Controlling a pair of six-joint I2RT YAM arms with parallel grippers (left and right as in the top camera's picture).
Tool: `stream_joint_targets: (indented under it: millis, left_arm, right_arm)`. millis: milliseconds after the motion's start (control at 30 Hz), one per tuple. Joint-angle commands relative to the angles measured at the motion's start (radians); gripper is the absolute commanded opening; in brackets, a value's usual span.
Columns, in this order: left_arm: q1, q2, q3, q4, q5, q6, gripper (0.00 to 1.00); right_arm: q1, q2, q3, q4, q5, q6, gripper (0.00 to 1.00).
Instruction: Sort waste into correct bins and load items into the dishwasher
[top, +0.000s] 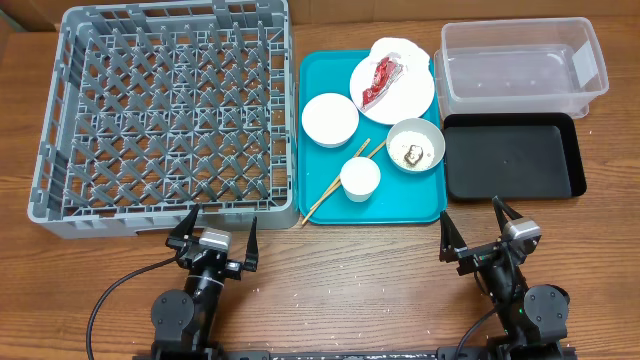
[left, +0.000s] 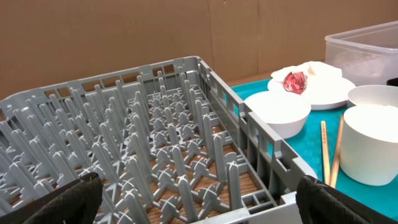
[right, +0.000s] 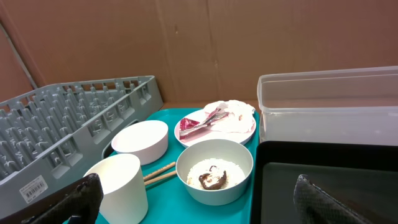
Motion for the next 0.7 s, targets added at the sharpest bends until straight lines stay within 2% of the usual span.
stream_joint_targets:
  millis: [0, 667]
  left_arm:
    - [0.006, -0.010, -0.010, 0.008, -0.007, 0.011, 1.00]
    - [0.006, -0.010, -0.010, 0.008, -0.007, 0.011, 1.00]
  right_arm:
    - [-0.002, -0.012, -0.011, 0.005, 0.002, 0.007, 1.00]
    - [-0.002, -0.012, -0.010, 0.003, 0.047, -0.003, 1.00]
